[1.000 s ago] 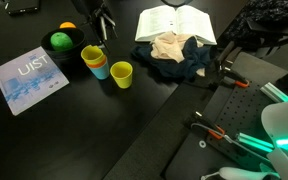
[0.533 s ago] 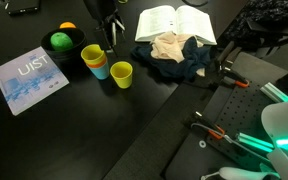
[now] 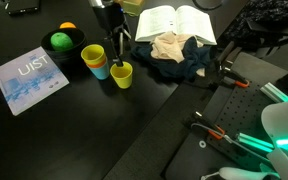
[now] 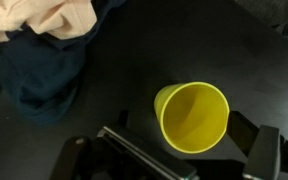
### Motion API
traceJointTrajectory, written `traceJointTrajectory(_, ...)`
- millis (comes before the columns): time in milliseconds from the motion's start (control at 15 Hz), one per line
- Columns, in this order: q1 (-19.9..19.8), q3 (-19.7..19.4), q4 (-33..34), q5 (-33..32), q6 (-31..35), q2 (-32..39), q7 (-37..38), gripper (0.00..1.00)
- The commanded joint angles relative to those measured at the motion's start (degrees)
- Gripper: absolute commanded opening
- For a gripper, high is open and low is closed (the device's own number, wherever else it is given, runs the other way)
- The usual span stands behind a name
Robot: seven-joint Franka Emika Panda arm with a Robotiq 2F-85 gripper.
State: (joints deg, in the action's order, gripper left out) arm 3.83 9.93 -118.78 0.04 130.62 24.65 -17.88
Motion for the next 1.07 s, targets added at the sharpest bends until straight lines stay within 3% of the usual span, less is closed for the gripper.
traceJointTrajectory(0,-0.19,1.13,-3.96,2.74,2.90,-1.81,-0.22,1.00)
traceJointTrajectory(400,-0.20,3.13,-5.05,5.54,4.47,0.10,-1.64,1.00)
traceJointTrajectory(1000,0.61,2.96,-2.67,3.32,4.62,0.61,-1.26,1.00)
